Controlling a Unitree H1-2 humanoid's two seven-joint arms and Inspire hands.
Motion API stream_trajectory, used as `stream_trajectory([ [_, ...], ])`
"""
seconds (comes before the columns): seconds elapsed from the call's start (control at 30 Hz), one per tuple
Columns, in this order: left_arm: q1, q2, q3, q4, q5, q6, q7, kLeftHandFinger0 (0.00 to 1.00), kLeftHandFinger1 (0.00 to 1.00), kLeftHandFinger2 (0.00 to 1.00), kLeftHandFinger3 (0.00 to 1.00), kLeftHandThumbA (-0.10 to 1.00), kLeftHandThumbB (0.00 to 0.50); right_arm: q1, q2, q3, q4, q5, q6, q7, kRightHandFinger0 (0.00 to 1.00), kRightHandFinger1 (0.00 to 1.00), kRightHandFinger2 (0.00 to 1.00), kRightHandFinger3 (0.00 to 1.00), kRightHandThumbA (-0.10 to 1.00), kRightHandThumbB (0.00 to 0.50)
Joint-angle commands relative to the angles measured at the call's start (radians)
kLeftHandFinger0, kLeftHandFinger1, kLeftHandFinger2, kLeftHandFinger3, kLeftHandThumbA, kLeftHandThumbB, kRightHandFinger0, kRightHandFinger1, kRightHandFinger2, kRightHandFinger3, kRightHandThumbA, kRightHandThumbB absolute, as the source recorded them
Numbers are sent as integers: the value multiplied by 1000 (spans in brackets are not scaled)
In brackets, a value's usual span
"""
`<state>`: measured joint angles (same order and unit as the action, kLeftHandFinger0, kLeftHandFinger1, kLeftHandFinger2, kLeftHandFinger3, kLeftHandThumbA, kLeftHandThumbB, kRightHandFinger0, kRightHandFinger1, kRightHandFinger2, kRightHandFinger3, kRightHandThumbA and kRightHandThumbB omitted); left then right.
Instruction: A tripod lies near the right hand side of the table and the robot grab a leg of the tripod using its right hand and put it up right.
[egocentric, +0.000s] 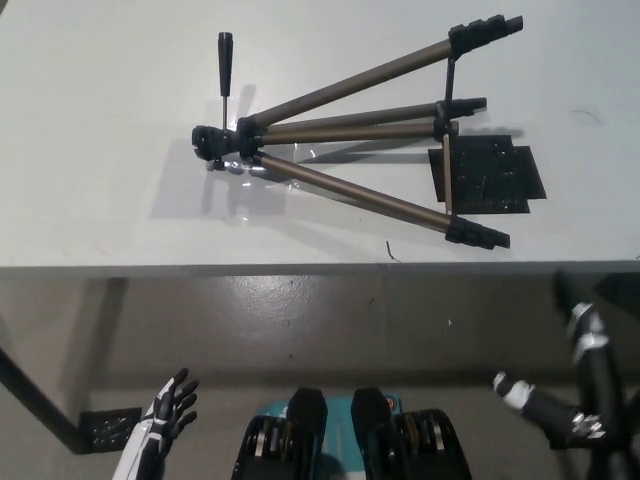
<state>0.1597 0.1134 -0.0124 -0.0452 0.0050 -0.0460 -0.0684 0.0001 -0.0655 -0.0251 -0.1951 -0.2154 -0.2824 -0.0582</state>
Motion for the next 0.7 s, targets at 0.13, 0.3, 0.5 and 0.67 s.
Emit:
stream_trajectory([
  [0.13,-15,4,5,-37,-37,-38,-24,1000,1000,1000,1000,1000,152,-414,-153,-73,-198,-79,216,60,1000,1000,1000,1000,948,406],
  [0.3,-10,5,12,-32,-38,-44,-22,1000,1000,1000,1000,1000,139,-688,-256,-34,-138,-56,379,173,1000,1000,1000,1000,842,403],
  [0.5,-17,11,13,-26,-34,-46,-28,1000,1000,1000,1000,1000,142,-1021,-334,101,125,-163,440,299,1000,1000,1000,1000,940,462],
  [0.67,-21,10,12,-16,-32,-48,-28,1000,1000,1000,1000,1000,148,-1236,-294,251,428,-307,410,306,1000,1000,1000,1000,903,462],
])
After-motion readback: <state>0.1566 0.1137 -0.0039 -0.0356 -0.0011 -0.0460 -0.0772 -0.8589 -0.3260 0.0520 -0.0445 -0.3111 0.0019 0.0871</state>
